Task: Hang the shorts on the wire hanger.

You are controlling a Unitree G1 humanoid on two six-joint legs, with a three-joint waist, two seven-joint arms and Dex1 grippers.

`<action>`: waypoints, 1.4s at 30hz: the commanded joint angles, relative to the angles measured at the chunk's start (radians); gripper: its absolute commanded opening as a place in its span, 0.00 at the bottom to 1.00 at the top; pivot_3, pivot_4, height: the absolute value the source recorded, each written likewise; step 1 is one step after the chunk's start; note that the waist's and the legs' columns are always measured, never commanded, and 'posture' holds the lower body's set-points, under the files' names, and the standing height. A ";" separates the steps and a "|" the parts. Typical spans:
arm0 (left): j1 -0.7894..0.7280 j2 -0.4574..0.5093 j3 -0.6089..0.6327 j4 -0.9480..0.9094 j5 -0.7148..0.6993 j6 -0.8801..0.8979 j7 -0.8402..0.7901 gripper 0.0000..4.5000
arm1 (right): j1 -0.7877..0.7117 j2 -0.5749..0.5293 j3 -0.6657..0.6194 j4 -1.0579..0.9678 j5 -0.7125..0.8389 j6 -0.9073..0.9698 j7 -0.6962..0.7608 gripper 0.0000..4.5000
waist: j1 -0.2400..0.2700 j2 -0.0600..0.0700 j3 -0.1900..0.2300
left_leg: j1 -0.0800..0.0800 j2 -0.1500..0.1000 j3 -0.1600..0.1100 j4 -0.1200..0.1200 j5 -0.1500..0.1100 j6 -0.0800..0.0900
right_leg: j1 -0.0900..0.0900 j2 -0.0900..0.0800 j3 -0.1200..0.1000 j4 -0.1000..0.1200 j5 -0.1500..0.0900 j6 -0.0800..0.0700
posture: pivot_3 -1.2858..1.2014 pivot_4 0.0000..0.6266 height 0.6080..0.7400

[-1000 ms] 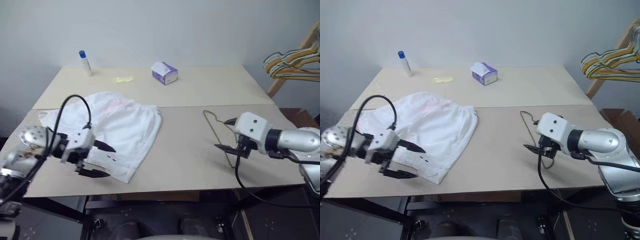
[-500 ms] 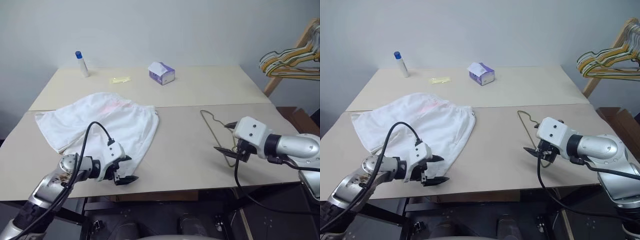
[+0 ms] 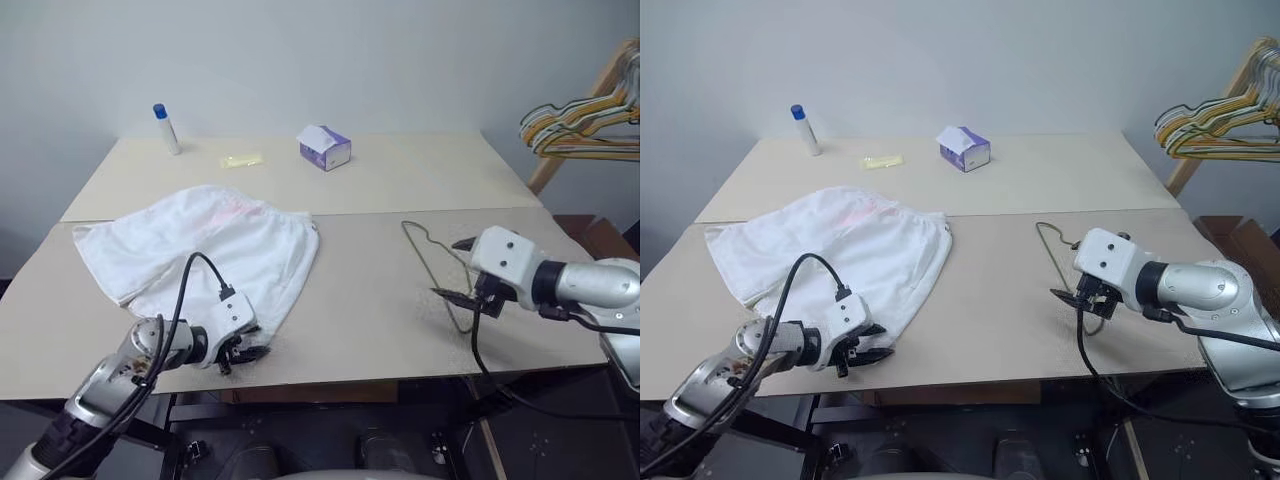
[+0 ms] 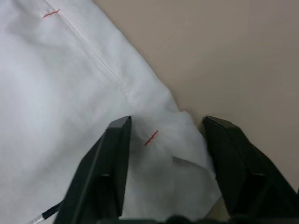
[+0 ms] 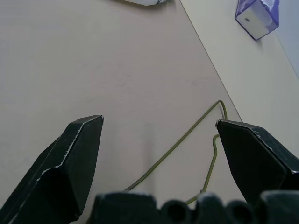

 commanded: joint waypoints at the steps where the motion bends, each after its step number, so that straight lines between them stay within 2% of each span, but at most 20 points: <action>1: 0.010 0.007 -0.010 0.011 0.043 0.002 0.027 0.30 | -0.039 -0.014 -0.003 0.007 -0.013 -0.024 0.010 1.00 | -0.001 0.000 0.000 | 0.000 0.000 0.000 0.000 0.000 0.000 | 0.000 0.000 0.000 0.000 0.000 0.000 | 0.50 0.00 1.00; 5: 0.022 0.025 0.013 -0.002 0.026 0.002 0.009 0.01 | -0.107 0.037 0.075 0.069 -0.052 -0.064 -0.006 1.00 | -0.005 0.000 -0.003 | 0.000 0.000 0.000 0.000 0.000 0.000 | 0.000 0.000 0.000 0.000 0.000 0.000 | 0.50 0.00 1.00; 9: 0.034 0.060 0.080 -0.038 -0.016 -0.013 -0.029 0.01 | -0.232 0.163 0.208 0.221 -0.144 -0.137 -0.051 1.00 | -0.021 0.000 -0.004 | 0.000 0.000 0.000 0.000 0.000 0.000 | 0.000 0.000 0.000 0.000 0.000 0.000 | 0.50 0.00 1.00; 14: 0.082 0.143 0.230 -0.111 -0.129 0.000 -0.125 0.01 | -0.411 0.374 0.417 0.541 -0.334 -0.398 -0.125 1.00 | -0.032 0.000 -0.004 | -0.002 0.000 0.000 -0.001 0.000 0.000 | -0.003 0.001 0.001 0.000 0.000 -0.001 | 0.51 0.00 1.00; 18: 0.152 0.216 0.325 -0.149 -0.169 -0.020 -0.195 0.01 | -0.537 0.534 0.518 0.875 -0.482 -0.629 -0.287 1.00 | -0.029 0.000 -0.004 | -0.002 0.000 0.000 -0.002 0.000 0.000 | -0.004 0.001 0.000 0.001 0.000 -0.001 | 0.53 0.00 1.00; 22: 0.240 0.246 0.467 -0.214 -0.222 -0.003 -0.234 0.01 | -0.654 0.658 0.572 1.151 -0.572 -0.814 -0.421 1.00 | -0.015 0.000 -0.003 | -0.003 0.000 0.000 -0.002 0.000 -0.001 | -0.004 0.001 0.000 0.000 0.000 -0.001 | 0.55 0.00 1.00; 26: 0.324 0.253 0.592 -0.276 -0.264 0.002 -0.278 0.01 | -0.737 0.734 0.615 1.343 -0.646 -0.944 -0.504 1.00 | -0.013 0.000 -0.003 | -0.003 0.000 0.000 -0.002 0.001 -0.001 | -0.005 0.001 0.000 0.001 0.000 -0.001 | 0.57 0.00 1.00; 35: 0.450 0.243 0.736 -0.344 -0.273 0.016 -0.290 0.01 | -0.819 0.853 0.639 1.566 -0.714 -1.101 -0.561 1.00 | 0.019 0.001 -0.003 | -0.002 0.000 0.000 -0.004 0.002 -0.003 | -0.004 0.001 0.000 0.002 0.000 -0.001 | 0.59 0.00 1.00; 39: 0.477 0.239 0.743 -0.352 -0.264 0.012 -0.283 0.00 | -0.845 0.868 0.658 1.619 -0.761 -1.105 -0.602 0.73 | 0.034 0.001 -0.002 | -0.001 0.001 0.000 -0.004 0.002 -0.003 | -0.004 0.001 0.000 0.002 0.000 -0.001 | 0.60 0.00 1.00; 42: 0.482 0.239 0.732 -0.348 -0.254 0.009 -0.267 0.00 | -0.866 0.871 0.672 1.657 -0.800 -1.082 -0.650 0.48 | 0.038 0.001 -0.002 | -0.001 0.001 0.000 -0.004 0.002 -0.004 | -0.004 0.001 0.000 0.002 0.000 -0.002 | 0.60 0.00 1.00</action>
